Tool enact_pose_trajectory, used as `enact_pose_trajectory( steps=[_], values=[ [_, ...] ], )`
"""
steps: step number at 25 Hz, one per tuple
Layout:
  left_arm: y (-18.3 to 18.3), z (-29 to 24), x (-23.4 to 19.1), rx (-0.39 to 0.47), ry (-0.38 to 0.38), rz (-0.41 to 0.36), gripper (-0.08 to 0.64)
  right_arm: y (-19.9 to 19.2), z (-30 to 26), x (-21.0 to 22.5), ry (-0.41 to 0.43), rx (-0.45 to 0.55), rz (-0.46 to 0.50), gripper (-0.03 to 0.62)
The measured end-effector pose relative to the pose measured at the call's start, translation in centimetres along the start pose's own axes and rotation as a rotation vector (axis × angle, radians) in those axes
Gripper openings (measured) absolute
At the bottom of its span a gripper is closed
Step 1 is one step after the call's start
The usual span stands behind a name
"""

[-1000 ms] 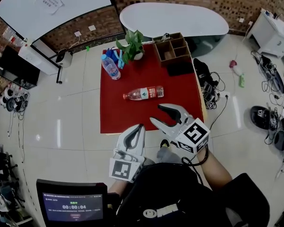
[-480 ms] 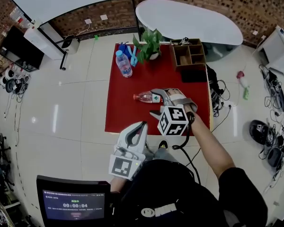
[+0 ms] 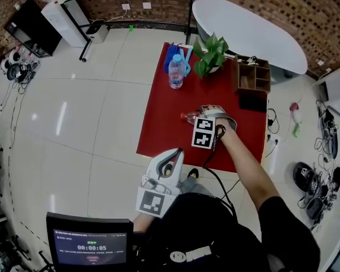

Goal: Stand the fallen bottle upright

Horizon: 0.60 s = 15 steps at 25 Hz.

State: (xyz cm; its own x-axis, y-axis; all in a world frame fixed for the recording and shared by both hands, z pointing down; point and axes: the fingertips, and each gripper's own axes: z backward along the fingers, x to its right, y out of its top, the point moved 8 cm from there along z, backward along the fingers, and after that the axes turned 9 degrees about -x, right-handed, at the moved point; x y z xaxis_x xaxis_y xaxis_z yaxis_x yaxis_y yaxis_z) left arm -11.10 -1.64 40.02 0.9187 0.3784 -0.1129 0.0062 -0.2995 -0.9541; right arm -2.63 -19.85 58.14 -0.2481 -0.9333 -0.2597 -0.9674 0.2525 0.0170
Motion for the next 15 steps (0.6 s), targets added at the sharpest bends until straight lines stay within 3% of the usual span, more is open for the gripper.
enact_pose_trajectory(
  steps=[8, 11, 15],
  values=[
    [-0.9, 0.4, -2.0, -0.002, 0.017, 0.027, 0.008, 0.9, -2.9, -0.1, -0.030, -0.112, 0.000, 0.321],
    [-0.7, 0.7, -2.1, 0.007, 0.008, 0.028, 0.008, 0.7, -2.1, -0.3, -0.047, -0.079, -0.033, 0.316],
    [-0.3, 0.7, -1.7, 0.013, -0.011, 0.017, 0.008, 0.4, 1.0, 1.0, -0.087, 0.043, -0.163, 0.316]
  ],
)
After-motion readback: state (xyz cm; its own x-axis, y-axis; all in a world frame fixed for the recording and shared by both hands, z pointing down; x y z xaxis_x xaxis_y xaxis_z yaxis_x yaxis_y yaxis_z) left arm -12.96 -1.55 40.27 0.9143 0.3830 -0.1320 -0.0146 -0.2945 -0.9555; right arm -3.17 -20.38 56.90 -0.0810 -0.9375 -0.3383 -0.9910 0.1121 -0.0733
